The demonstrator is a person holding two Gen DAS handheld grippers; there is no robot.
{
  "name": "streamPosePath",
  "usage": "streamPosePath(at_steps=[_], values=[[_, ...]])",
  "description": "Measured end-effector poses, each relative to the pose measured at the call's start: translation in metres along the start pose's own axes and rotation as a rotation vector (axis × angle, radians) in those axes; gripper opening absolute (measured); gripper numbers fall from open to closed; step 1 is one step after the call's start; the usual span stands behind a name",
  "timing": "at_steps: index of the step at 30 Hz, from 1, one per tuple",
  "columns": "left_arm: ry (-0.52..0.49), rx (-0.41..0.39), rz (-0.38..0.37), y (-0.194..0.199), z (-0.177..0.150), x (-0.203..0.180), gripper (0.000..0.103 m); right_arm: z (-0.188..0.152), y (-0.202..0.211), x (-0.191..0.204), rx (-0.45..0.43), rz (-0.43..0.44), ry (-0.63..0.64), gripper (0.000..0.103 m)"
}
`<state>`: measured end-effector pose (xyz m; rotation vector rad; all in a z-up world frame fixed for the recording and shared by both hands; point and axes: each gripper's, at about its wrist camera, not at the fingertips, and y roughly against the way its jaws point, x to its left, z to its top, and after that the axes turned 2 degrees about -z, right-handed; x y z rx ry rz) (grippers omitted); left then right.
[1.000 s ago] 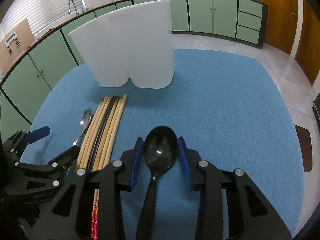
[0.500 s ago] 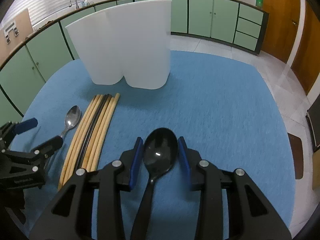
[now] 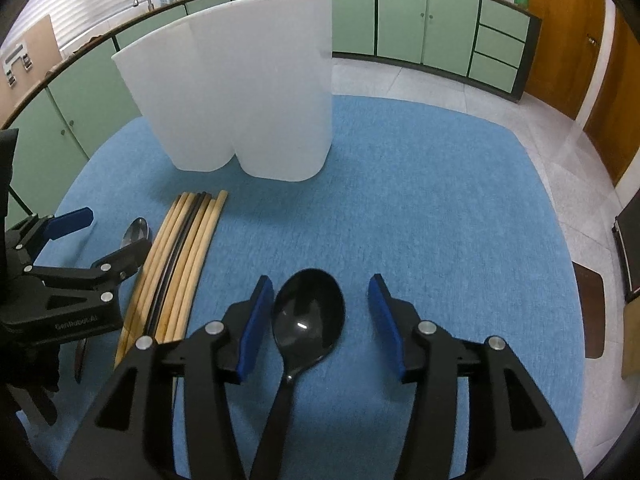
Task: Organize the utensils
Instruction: 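Close the left tool on the metal spoon handle, then lift both spoons and carry them over the white utensil holder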
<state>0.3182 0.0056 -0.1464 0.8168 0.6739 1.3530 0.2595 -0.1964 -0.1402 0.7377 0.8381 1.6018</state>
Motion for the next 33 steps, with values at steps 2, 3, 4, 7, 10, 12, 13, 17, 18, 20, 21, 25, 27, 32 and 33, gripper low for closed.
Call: streamPosePath(at_steps=[2,3,4,7,10,12,13,17,18,20,21,25,27,32,33], values=[[0.022,-0.001,-0.039,-0.001,-0.001,0.005,0.083,0.002,0.0,0.004,0.01,-0.01,-0.003,0.05],[0.026,-0.005,-0.045,-0.001,-0.001,0.005,0.078,0.003,0.0,0.008,0.015,-0.02,0.002,0.05],[0.019,-0.007,-0.048,-0.001,0.0,0.004,0.071,0.003,-0.001,0.011,0.02,-0.028,0.004,0.048],[0.017,-0.013,-0.077,-0.001,0.004,0.004,0.043,0.012,-0.002,0.02,0.034,-0.025,0.002,0.033],[0.038,-0.015,-0.115,0.0,0.006,0.009,0.028,0.012,-0.002,0.021,0.035,0.002,-0.007,0.033],[0.055,-0.028,-0.134,0.001,0.005,0.014,0.028,0.01,0.003,0.02,-0.003,0.012,-0.011,0.033],[0.068,-0.045,-0.146,0.003,0.003,0.017,0.028,0.008,0.009,0.019,-0.046,0.023,-0.017,0.033],[0.113,-0.197,-0.197,0.029,-0.009,0.031,0.028,0.006,0.041,0.016,-0.23,0.039,-0.014,0.033],[0.121,-0.259,-0.203,0.039,-0.014,0.034,0.028,0.007,0.048,0.014,-0.267,0.043,-0.016,0.033],[0.125,-0.338,-0.2,0.053,-0.018,0.038,0.028,0.01,0.058,0.007,-0.323,0.072,-0.029,0.033],[0.126,-0.389,-0.201,0.062,-0.022,0.04,0.028,0.012,0.065,0.004,-0.356,0.085,-0.034,0.033],[0.132,-0.488,-0.196,0.083,-0.025,0.047,0.028,0.024,0.083,0.005,-0.449,0.102,-0.033,0.033],[0.147,-0.541,-0.204,0.092,-0.024,0.048,0.028,0.028,0.091,0.001,-0.488,0.119,-0.041,0.033],[0.16,-0.67,-0.224,0.129,0.002,0.051,0.028,0.057,0.113,-0.009,-0.607,0.145,-0.045,0.033],[0.157,-0.69,-0.228,0.134,0.007,0.052,0.028,0.067,0.116,-0.009,-0.637,0.143,-0.043,0.033]])
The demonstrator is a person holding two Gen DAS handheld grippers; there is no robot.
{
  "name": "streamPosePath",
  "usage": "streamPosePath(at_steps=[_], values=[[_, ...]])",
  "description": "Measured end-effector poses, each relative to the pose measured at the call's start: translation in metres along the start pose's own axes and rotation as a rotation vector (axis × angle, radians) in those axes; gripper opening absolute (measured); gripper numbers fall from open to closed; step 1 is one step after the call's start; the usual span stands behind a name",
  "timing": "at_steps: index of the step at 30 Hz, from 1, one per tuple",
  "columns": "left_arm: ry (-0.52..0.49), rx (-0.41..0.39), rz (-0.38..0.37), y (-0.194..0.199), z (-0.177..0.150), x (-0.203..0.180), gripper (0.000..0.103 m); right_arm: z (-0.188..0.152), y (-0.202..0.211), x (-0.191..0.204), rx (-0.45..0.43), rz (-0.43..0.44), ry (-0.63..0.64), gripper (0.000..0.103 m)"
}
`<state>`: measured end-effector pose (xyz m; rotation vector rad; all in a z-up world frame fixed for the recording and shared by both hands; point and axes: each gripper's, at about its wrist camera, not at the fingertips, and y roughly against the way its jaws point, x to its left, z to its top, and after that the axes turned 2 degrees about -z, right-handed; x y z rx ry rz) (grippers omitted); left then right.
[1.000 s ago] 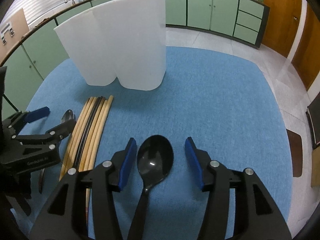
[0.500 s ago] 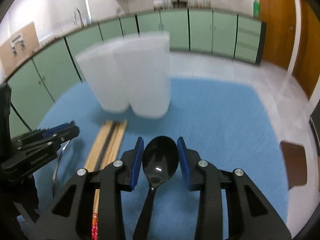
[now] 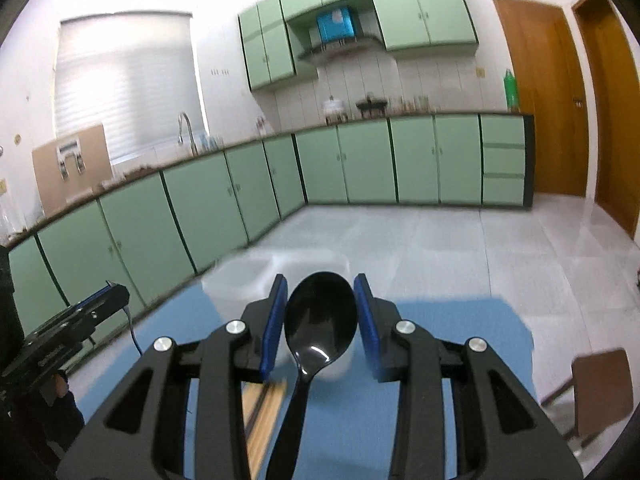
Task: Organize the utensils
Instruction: 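Lift both spoons and carry them over the white utensil holder, then open both tools to drop the spoons into the holder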
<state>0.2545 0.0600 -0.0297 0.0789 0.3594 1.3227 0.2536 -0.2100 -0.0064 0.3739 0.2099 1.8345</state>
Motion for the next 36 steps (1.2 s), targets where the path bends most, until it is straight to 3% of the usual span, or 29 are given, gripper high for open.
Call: streamPosePath(at_steps=[5,9,14,20,28,36], values=[[-0.027,-0.111,-0.021,-0.015,0.049,-0.016,0.028,0.041,-0.026,-0.011,-0.095,0.01,-0.024,0.033],[-0.049,-0.156,-0.023,-0.046,0.08,-0.026,0.028,0.063,-0.058,-0.016,-0.14,-0.035,-0.011,0.033],[-0.051,-0.11,-0.003,-0.088,0.078,-0.025,0.028,0.067,-0.099,-0.022,-0.14,-0.095,0.01,0.033],[-0.03,-0.001,-0.004,-0.121,0.052,-0.018,0.028,0.041,-0.123,-0.019,-0.065,-0.11,0.058,0.033],[-0.038,0.037,0.001,-0.113,0.037,-0.014,0.031,0.021,-0.097,-0.019,-0.01,-0.087,0.016,0.044],[-0.062,0.107,0.03,-0.059,0.026,-0.021,0.047,0.003,-0.034,-0.012,0.113,-0.061,-0.028,0.071]])
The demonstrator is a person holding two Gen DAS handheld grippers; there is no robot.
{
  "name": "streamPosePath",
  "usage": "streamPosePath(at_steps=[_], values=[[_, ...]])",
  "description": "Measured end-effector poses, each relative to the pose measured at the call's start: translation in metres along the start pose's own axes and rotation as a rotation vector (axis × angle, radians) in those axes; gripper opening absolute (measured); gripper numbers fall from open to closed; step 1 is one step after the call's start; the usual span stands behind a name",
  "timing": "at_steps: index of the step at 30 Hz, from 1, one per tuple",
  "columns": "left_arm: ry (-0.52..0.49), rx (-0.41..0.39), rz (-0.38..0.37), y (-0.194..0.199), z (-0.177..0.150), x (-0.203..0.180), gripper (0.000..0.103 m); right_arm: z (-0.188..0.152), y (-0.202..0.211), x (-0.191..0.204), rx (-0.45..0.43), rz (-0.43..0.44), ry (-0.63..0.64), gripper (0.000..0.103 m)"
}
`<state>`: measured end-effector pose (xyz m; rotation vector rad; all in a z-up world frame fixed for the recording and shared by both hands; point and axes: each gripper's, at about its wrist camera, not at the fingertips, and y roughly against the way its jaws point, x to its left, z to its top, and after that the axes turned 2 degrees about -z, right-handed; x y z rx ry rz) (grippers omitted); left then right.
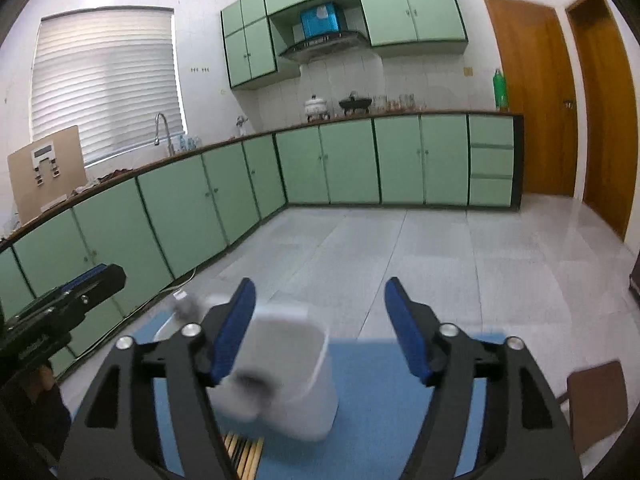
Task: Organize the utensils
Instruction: 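Open both tools to drop the spoons into the holder, then grasp a red-patterned chopstick from the bundle with the right tool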
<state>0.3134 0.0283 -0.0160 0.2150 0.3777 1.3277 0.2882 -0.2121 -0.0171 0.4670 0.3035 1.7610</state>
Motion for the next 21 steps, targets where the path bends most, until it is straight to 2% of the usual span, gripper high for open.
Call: streamPosePath(at_steps=[3,6,11,14,21], values=[[-0.012,0.072,0.02,0.024,-0.027,-0.004,0.053,-0.032,0.029,0.004,0.082,0.025,-0.016,0.08],[0.011,0.156,0.016,0.043,-0.062,-0.005,0.055,-0.064,0.048,0.011,0.155,0.019,-0.012,0.081],[0.004,0.284,0.063,0.065,-0.122,-0.01,0.057,-0.117,0.07,0.02,0.262,-0.006,-0.001,0.081],[0.019,0.336,0.074,0.073,-0.145,-0.01,0.057,-0.147,0.082,0.027,0.333,0.0,-0.009,0.081],[0.037,0.419,0.082,0.085,-0.177,-0.016,0.057,-0.179,0.104,0.041,0.394,0.016,0.044,0.081]])
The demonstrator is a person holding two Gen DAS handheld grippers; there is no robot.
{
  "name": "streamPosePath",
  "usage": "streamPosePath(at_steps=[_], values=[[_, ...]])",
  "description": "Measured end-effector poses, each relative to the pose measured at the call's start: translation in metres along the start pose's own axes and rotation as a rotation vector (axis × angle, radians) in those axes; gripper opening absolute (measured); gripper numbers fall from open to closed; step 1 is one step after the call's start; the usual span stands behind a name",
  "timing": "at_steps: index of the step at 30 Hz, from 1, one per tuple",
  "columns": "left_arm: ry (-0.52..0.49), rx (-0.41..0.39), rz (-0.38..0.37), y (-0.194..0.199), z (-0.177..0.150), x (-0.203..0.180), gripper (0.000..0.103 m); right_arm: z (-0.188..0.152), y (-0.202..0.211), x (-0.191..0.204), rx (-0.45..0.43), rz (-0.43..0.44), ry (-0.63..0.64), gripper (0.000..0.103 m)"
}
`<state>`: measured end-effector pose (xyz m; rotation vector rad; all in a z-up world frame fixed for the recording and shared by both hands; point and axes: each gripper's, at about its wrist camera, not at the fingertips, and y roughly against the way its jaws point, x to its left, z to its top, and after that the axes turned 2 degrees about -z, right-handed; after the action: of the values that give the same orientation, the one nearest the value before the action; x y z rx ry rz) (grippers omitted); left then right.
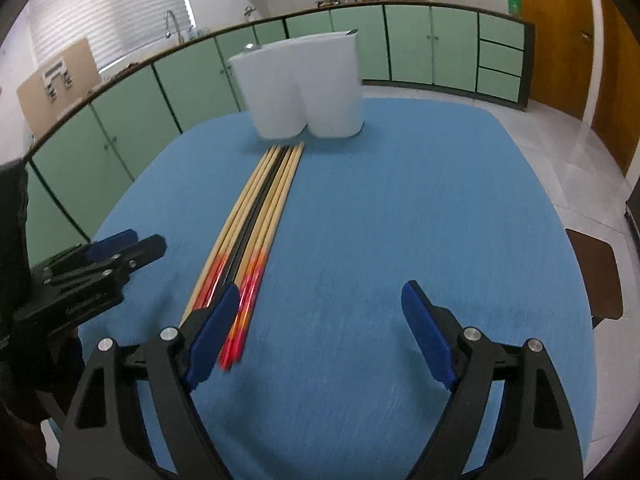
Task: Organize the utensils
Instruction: 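Grasp a red-patterned chopstick from the bundle with the right tool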
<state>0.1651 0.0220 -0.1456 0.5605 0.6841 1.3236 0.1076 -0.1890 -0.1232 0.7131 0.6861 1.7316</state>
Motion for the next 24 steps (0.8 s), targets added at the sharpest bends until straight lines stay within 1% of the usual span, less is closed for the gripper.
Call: streamPosePath(at_steps=[4,9,15,22,24], values=[[-0.001,0.023,0.005,0.001,-0.007,-0.003,0.057,-0.012,-0.003,0.01,0.025,-0.026,0.049,0.079],[-0.007,0.045,0.017,0.003,-0.011,-0.002,0.057,-0.022,-0.004,0.012,0.051,-0.025,0.067,0.078],[-0.009,0.054,0.019,0.004,-0.011,-0.002,0.057,-0.022,-0.009,0.02,0.067,-0.069,0.112,0.078],[-0.006,0.062,0.018,0.003,-0.012,0.0,0.057,-0.021,-0.012,0.032,0.073,-0.077,0.131,0.078],[-0.012,0.062,0.017,0.003,-0.012,0.0,0.057,-0.019,-0.014,0.031,0.074,-0.083,0.121,0.074]])
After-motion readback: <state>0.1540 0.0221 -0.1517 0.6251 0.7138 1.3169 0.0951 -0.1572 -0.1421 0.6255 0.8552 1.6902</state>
